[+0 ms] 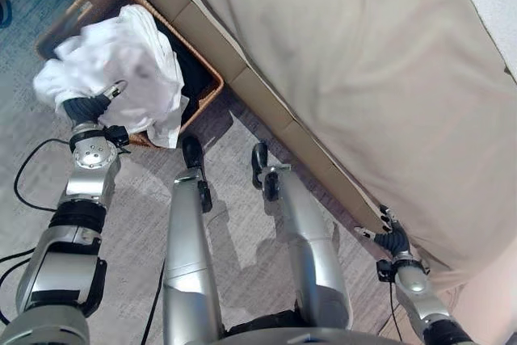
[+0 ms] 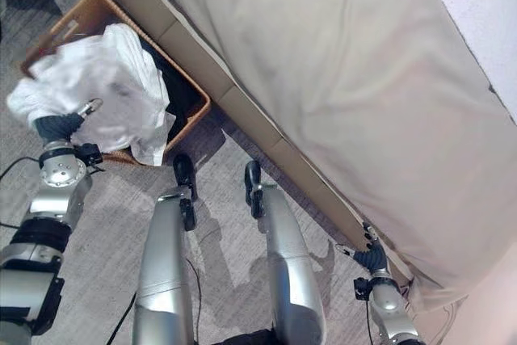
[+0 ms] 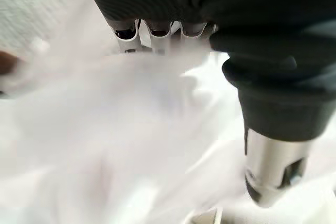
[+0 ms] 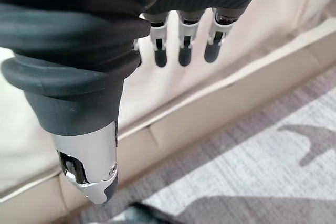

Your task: Pick up clothes into the bucket

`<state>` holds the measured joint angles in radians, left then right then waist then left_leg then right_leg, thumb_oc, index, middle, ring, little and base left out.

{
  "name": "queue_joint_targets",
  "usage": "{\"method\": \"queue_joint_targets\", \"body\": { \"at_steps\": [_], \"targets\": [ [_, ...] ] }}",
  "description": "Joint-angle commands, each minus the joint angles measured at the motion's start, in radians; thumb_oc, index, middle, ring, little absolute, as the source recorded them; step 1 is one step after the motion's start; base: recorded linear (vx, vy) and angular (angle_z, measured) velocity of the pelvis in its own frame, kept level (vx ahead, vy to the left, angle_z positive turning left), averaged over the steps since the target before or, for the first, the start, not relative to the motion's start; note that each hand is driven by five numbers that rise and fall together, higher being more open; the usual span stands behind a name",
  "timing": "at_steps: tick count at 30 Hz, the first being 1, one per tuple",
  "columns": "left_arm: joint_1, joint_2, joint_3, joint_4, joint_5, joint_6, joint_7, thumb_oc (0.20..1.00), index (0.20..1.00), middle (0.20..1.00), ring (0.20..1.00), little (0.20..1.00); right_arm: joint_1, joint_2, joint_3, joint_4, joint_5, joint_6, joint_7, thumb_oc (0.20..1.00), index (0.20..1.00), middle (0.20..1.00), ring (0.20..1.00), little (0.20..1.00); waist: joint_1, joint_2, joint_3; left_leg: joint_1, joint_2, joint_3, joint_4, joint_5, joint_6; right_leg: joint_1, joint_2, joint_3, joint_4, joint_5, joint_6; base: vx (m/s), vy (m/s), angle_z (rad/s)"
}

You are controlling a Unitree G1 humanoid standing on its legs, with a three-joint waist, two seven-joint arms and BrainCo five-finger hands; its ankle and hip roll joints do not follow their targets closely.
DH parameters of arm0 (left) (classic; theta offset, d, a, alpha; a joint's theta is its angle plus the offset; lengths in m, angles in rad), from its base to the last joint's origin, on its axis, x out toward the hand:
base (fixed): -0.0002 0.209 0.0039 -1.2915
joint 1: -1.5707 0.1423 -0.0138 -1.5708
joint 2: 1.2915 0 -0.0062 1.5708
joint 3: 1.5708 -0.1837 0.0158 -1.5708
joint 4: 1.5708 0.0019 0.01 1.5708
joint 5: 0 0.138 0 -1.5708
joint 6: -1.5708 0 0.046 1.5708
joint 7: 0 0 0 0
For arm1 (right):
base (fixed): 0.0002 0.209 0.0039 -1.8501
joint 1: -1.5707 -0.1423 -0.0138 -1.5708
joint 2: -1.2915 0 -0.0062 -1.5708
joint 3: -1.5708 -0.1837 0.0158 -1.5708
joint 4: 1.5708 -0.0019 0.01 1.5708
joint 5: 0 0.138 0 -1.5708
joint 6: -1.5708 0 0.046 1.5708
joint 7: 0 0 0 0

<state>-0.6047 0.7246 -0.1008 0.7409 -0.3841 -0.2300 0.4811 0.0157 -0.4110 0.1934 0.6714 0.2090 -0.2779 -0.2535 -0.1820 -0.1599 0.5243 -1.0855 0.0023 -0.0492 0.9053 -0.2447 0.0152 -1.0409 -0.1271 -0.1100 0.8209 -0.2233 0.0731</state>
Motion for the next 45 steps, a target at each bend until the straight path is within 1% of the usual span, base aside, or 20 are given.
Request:
{"method": "queue_joint_targets", "body": {
  "at_steps": [1, 6, 10, 11, 12, 14, 15, 17, 21, 22, 23, 24, 26, 28, 29, 30, 34, 36, 38, 45],
  "targets": [
    [-0.008, 0.027, -0.007, -0.016, 0.011, -0.034, 0.023, 1.000, 1.000, 1.000, 1.000, 1.000, 0.042, -0.025, 0.010, -0.024, 0.022, -0.023, -0.025, 1.000, 1.000, 1.000, 1.000, 1.000, 0.019, -0.023, -0.004, 0.056, 0.029, -0.011, -0.048, 0.017, -0.023, 0.067, -0.030, 0.044, -0.172, 0.150, 0.052, 0.00, 0.012, -0.23],
    [0.045, -0.011, 0.015, 0.006, 0.031, -0.027, 0.020, 1.000, 1.000, 1.000, 1.000, 1.000, 0.019, -0.028, 0.017, -0.008, 0.009, -0.017, -0.025, 1.000, 1.000, 1.000, 1.000, 1.000, 0.024, -0.005, -0.004, 0.111, 0.023, 0.001, -0.098, 0.025, -0.024, 0.103, -0.038, 0.050, -0.203, 0.153, 0.053, 0.01, 0.020, 0.09],
    [0.146, -0.084, 0.062, -0.003, 0.037, -0.013, 0.026, 1.000, 1.000, 1.000, 1.000, 1.000, -0.012, -0.025, 0.012, 0.004, -0.006, 0.002, -0.036, 1.000, 1.000, 1.000, 1.000, 1.000, 0.042, 0.024, -0.004, 0.195, 0.013, 0.010, -0.174, 0.049, -0.030, 0.178, -0.047, 0.049, -0.252, 0.162, 0.052, 0.00, 0.002, 0.01],
    [0.148, -0.085, 0.063, -0.005, 0.038, -0.013, 0.027, 1.000, 1.000, 1.000, 1.000, 1.000, -0.011, -0.026, 0.013, 0.004, -0.006, 0.003, -0.036, 1.000, 1.000, 1.000, 1.000, 1.000, 0.041, 0.024, -0.004, 0.198, 0.012, 0.010, -0.177, 0.050, -0.030, 0.181, -0.047, 0.049, -0.254, 0.163, 0.052, 0.00, 0.000, 0.00],
    [0.202, -0.139, 0.084, 0.006, 0.038, -0.010, 0.029, 1.000, 1.000, 1.000, 1.000, 1.000, -0.029, -0.017, 0.009, 0.020, -0.012, 0.013, -0.045, 1.000, 1.000, 1.000, 1.000, 1.000, 0.054, 0.037, -0.004, 0.254, 0.008, 0.013, -0.230, 0.067, -0.035, 0.229, -0.050, 0.044, -0.291, 0.170, 0.052, 0.00, 0.000, 0.00],
    [0.245, -0.195, 0.096, 0.025, 0.040, -0.006, 0.022, 1.000, 1.000, 1.000, 1.000, 1.000, -0.039, -0.015, 0.008, 0.027, -0.020, 0.025, -0.048, 1.000, 1.000, 1.000, 1.000, 1.000, 0.062, 0.045, -0.004, 0.323, 0.004, 0.014, -0.294, 0.088, -0.041, 0.289, -0.052, 0.039, -0.333, 0.180, 0.052, -0.02, -0.037, 0.06],
    [0.264, -0.224, 0.095, 0.050, 0.052, -0.003, 0.017, 1.000, 1.000, 1.000, 1.000, 1.000, -0.052, -0.012, 0.004, 0.033, -0.023, 0.028, -0.052, 1.000, 1.000, 1.000, 1.000, 1.000, 0.064, 0.047, -0.004, 0.345, -0.005, 0.020, -0.341, 0.136, -0.040, 0.308, -0.061, 0.032, -0.369, 0.218, 0.045, -0.04, -0.041, 0.12],
    [0.312, -0.283, 0.087, 0.076, 0.080, 0.003, 0.008, 1.000, 1.000, 1.000, 1.000, 1.000, -0.062, -0.007, 0.001, 0.052, -0.033, 0.035, -0.057, 1.000, 1.000, 1.000, 1.000, 1.000, 0.076, 0.060, -0.004, 0.439, -0.009, 0.020, -0.423, 0.162, -0.049, 0.393, -0.066, 0.020, -0.419, 0.226, 0.045, 0.01, -0.042, 0.10],
    [0.403, -0.347, 0.044, 0.089, 0.144, 0.004, -0.048, 1.000, 1.000, 1.000, 1.000, 1.000, -0.069, 0.001, -0.012, 0.095, -0.050, 0.049, -0.044, 1.000, 1.000, 1.000, 1.000, 1.000, 0.093, 0.086, -0.004, 0.629, -0.017, 0.020, -0.551, 0.192, -0.058, 0.574, -0.065, 0.000, -0.501, 0.240, 0.050, 0.08, -0.044, 0.08],
    [0.403, -0.347, 0.044, 0.089, 0.144, 0.004, -0.048, 1.000, 1.000, 1.000, 1.000, 1.000, -0.069, 0.001, -0.012, 0.095, -0.050, 0.049, -0.044, 1.000, 1.000, 1.000, 1.000, 1.000, 0.093, 0.086, -0.004, 0.629, -0.017, 0.020, -0.551, 0.192, -0.058, 0.574, -0.065, 0.000, -0.501, 0.240, 0.050, 0.12, -0.054, 0.09],
    [0.443, -0.371, 0.034, 0.100, 0.155, -0.005, -0.086, 1.000, 1.000, 1.000, 1.000, 1.000, -0.067, 0.008, -0.015, 0.129, -0.052, 0.052, -0.024, 1.000, 1.000, 1.000, 1.000, 1.000, 0.100, 0.102, -0.020, 0.714, -0.015, 0.022, -0.619, 0.210, -0.064, 0.654, -0.060, -0.015, -0.544, 0.244, 0.053, 0.08, -0.044, 0.12],
    [0.443, -0.371, 0.034, 0.100, 0.155, -0.005, -0.086, 1.000, 1.000, 1.000, 1.000, 1.000, -0.067, 0.008, -0.015, 0.129, -0.052, 0.052, -0.024, 1.000, 1.000, 1.000, 1.000, 1.000, 0.099, 0.101, -0.021, 0.714, -0.016, 0.021, -0.624, 0.215, -0.063, 0.654, -0.061, -0.016, -0.548, 0.248, 0.053, 0.18, -0.092, 0.10],
    [0.508, -0.395, 0.021, 0.107, 0.167, -0.014, -0.136, 1.000, 1.000, 1.000, 1.000, 1.000, -0.049, 0.013, -0.018, 0.173, -0.068, 0.061, 0.008, 1.000, 1.000, 1.000, 1.000, 1.000, 0.112, 0.118, -0.072, 0.810, -0.015, 0.021, -0.694, 0.226, -0.069, 0.749, -0.049, -0.028, -0.601, 0.245, 0.056, 0.17, -0.098, 0.11],
    [0.546, -0.413, 0.012, 0.122, 0.171, -0.018, -0.182, 1.000, 1.000, 1.000, 1.000, 1.000, -0.038, 0.021, -0.020, 0.204, -0.074, 0.066, 0.034, 1.000, 1.000, 1.000, 1.000, 1.000, 0.118, 0.125, -0.111, 0.856, -0.018, 0.019, -0.736, 0.238, -0.071, 0.799, -0.040, -0.039, -0.637, 0.246, 0.057, 0.11, -0.069, 0.10],
    [0.547, -0.413, 0.012, 0.122, 0.171, -0.018, -0.183, 1.000, 1.000, 1.000, 1.000, 1.000, -0.037, 0.021, -0.020, 0.204, -0.074, 0.066, 0.034, 1.000, 1.000, 1.000, 1.000, 1.000, 0.118, 0.126, -0.110, 0.859, -0.018, 0.019, -0.738, 0.239, -0.072, 0.801, -0.039, -0.040, -0.639, 0.246, 0.057, 0.11, -0.084, 0.09],
    [0.578, -0.426, -0.001, 0.135, 0.181, -0.017, -0.228, 1.000, 1.000, 1.000, 1.000, 1.000, -0.027, 0.030, -0.026, 0.236, -0.065, 0.073, 0.061, 1.000, 1.000, 1.000, 1.000, 1.000, 0.124, 0.135, -0.148, 0.902, -0.014, 0.019, -0.774, 0.248, -0.074, 0.842, -0.030, -0.050, -0.665, 0.243, 0.057, 0.12, -0.077, 0.08],
    [0.613, -0.447, -0.028, 0.165, 0.224, -0.003, -0.286, 1.000, 1.000, 1.000, 1.000, 1.000, -0.010, 0.049, -0.034, 0.278, -0.057, 0.085, 0.104, 1.000, 1.000, 1.000, 1.000, 1.000, 0.127, 0.149, -0.221, 0.981, 0.002, 0.019, -0.843, 0.267, -0.083, 0.928, -0.011, -0.067, -0.718, 0.234, 0.054, 0.09, -0.075, 0.02],
    [0.620, -0.452, -0.040, 0.167, 0.246, -0.003, -0.293, 1.000, 1.000, 1.000, 1.000, 1.000, -0.010, 0.058, -0.038, 0.290, -0.051, 0.089, 0.106, 1.000, 1.000, 1.000, 1.000, 1.000, 0.126, 0.151, -0.237, 0.998, 0.006, 0.021, -0.853, 0.270, -0.086, 0.947, -0.008, -0.072, -0.728, 0.230, 0.053, 0.06, -0.055, 0.10],
    [0.630, -0.471, -0.040, 0.200, 0.252, 0.007, -0.314, 1.000, 1.000, 1.000, 1.000, 1.000, -0.008, 0.078, -0.044, 0.315, -0.036, 0.095, 0.122, 1.000, 1.000, 1.000, 1.000, 1.000, 0.128, 0.149, -0.280, 1.036, 0.015, 0.025, -0.859, 0.263, -0.089, 0.991, 0.000, -0.075, -0.746, 0.222, 0.048, 0.09, -0.067, 0.09],
    [0.650, -0.509, -0.047, 0.313, 0.267, 0.041, -0.387, 1.000, 1.000, 1.000, 1.000, 1.000, 0.001, 0.105, -0.018, 0.363, -0.037, 0.115, 0.181, 1.000, 1.000, 1.000, 1.000, 1.000, 0.135, 0.136, -0.345, 1.102, 0.023, 0.042, -0.828, 0.225, -0.090, 1.087, 0.015, -0.066, -0.794, 0.213, 0.039, 0.07, -0.032, -0.01]
  ]
}}
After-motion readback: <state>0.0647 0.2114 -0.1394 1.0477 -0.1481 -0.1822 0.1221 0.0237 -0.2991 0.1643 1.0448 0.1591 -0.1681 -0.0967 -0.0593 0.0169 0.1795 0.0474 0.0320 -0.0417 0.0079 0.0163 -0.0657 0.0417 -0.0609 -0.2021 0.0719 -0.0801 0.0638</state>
